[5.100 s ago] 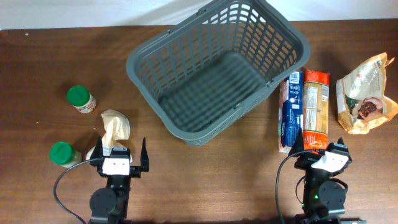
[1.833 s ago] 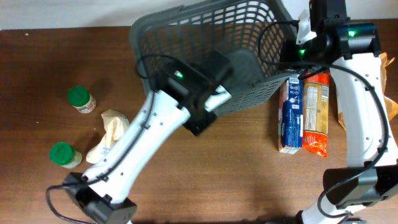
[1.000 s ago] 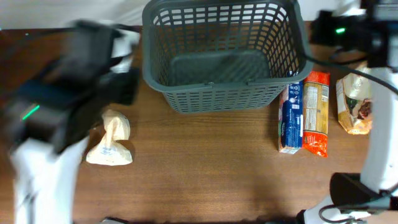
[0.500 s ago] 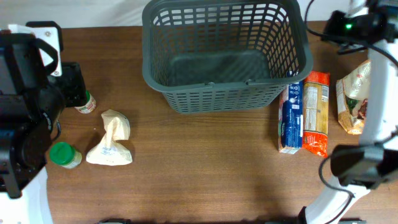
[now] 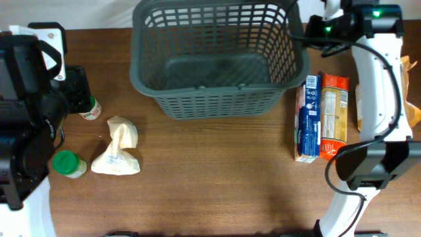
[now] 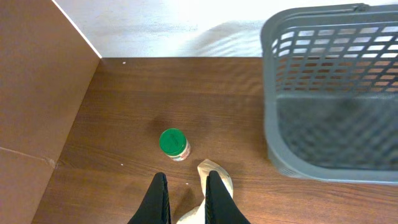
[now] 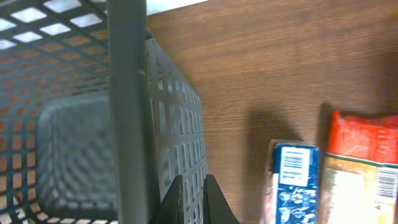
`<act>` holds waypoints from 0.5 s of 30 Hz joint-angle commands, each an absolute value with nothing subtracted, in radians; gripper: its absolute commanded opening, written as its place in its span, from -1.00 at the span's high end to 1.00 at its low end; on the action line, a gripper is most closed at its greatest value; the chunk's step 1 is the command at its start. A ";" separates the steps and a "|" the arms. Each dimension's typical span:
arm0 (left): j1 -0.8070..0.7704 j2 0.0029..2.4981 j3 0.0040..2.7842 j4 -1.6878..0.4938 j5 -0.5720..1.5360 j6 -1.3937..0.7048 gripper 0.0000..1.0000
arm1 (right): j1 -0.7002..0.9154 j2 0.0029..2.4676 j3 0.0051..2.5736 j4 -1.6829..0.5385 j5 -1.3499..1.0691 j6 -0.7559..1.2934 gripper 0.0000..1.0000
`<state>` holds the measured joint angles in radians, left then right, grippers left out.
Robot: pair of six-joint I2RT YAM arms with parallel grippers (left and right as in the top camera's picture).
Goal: Pack container
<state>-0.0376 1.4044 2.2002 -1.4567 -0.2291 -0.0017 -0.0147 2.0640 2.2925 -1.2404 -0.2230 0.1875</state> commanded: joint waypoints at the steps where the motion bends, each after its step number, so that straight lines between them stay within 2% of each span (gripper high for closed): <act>1: -0.031 1.398 2.198 -1.459 -0.237 -0.015 0.88 | -0.022 2.026 2.297 -1.270 -0.139 0.216 0.92; 4: -0.031 1.398 2.198 -1.460 -0.236 -0.015 0.47 | -0.067 1.990 2.297 -1.309 -0.020 0.226 0.92; 5: -0.031 1.399 2.198 -1.459 -0.236 -0.015 0.13 | -0.088 1.976 2.297 -1.323 0.010 0.225 0.92; 7: -0.031 1.399 2.198 -1.458 -0.236 -0.015 -0.29 | -0.129 1.958 2.297 -1.347 0.039 0.191 0.92; 8: -0.031 1.399 2.198 -1.457 -0.236 -0.015 -0.72 | -0.152 1.953 2.297 -1.359 0.039 0.129 0.75; 9: -0.031 1.399 2.198 -1.454 -0.236 -0.015 -0.94 | -0.175 1.953 2.296 -1.385 0.039 0.034 0.37; 10: -0.031 1.400 2.198 -1.454 -0.237 -0.015 -0.99 | -0.196 1.954 2.296 -1.415 0.040 -0.052 0.07; 11: -0.031 1.401 2.198 -1.453 -0.237 -0.015 -0.99 | -0.211 1.955 2.296 -1.437 0.045 -0.091 -0.36; 12: -0.031 1.403 2.198 -1.453 -0.237 -0.015 -0.99 | -0.230 1.957 2.296 -1.457 0.066 -0.101 -0.49; 15: -0.031 1.412 2.198 -1.454 -0.237 -0.015 -0.99 | -0.274 1.957 2.296 -1.461 0.121 -0.101 -0.50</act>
